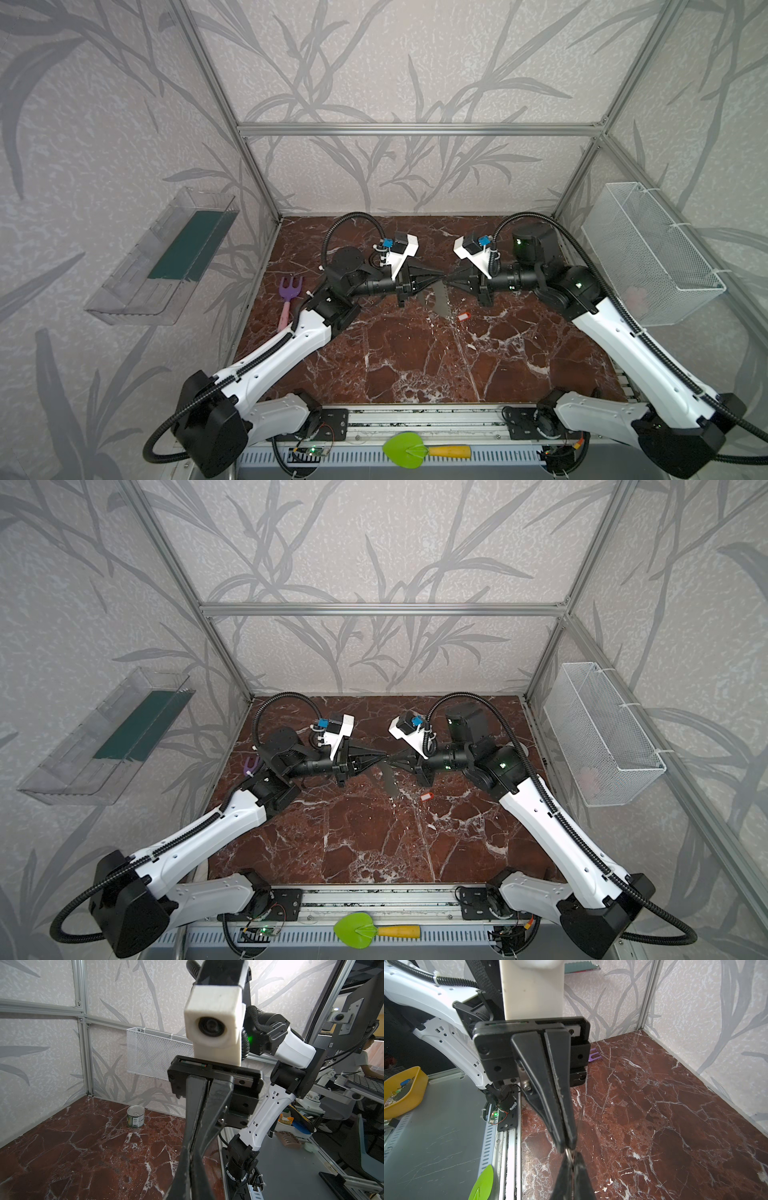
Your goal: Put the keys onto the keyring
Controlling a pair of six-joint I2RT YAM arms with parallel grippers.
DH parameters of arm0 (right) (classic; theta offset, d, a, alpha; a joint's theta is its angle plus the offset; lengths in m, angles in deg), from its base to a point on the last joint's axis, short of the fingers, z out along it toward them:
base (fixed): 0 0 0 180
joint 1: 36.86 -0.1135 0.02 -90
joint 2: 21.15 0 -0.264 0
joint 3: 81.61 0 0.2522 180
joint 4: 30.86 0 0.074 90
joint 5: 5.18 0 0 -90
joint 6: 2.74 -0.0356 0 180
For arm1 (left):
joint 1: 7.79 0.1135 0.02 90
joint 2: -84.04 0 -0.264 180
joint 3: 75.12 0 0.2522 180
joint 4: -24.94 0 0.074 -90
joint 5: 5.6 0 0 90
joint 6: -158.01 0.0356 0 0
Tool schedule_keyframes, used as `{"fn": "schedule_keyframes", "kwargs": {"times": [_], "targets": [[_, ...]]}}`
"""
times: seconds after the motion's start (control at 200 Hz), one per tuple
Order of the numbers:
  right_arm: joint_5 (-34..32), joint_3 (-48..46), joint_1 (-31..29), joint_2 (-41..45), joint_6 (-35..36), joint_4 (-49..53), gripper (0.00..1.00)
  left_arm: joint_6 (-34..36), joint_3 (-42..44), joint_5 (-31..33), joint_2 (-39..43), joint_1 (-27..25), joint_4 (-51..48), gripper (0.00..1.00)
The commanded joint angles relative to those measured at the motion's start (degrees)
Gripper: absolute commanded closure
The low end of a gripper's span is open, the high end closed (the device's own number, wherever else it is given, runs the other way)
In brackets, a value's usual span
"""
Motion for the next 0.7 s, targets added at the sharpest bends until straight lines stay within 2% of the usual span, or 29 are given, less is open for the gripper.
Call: {"fn": "schedule_keyframes", "kwargs": {"times": [0.0,0.045,0.115,0.21,0.335,0.49,0.695], "targets": [[-3.1,3.0,-0.2,-1.4,3.1,4.1,1.0,4.1,-2.5,3.8,2.7,-0.1,-8.8,0.81],[-4.9,4.6,-0.2,-2.1,4.6,7.3,1.0,7.1,-3.1,6.2,4.3,0.0,-14.1,0.74],[-7.3,6.3,-0.2,-2.9,6.8,11.2,1.0,11.5,-4.5,9.6,6.8,0.1,-21.8,0.69],[-9.5,8.5,-0.4,-3.9,9.6,15.3,1.0,16.2,-6.9,12.6,8.7,0.1,-31.4,0.68],[-12.0,12.3,-1.2,-6.4,13.1,20.6,1.0,19.4,-9.7,11.6,8.7,0.0,-39.4,0.68],[-12.8,15.6,-3.6,-9.2,18.2,25.1,1.0,20.3,-10.1,10.9,8.2,-0.3,-39.9,0.68],[-11.9,18.5,-5.2,-11.2,20.9,26.4,1.0,22.9,-8.6,12.6,7.7,-2.3,-36.0,0.69]]}}
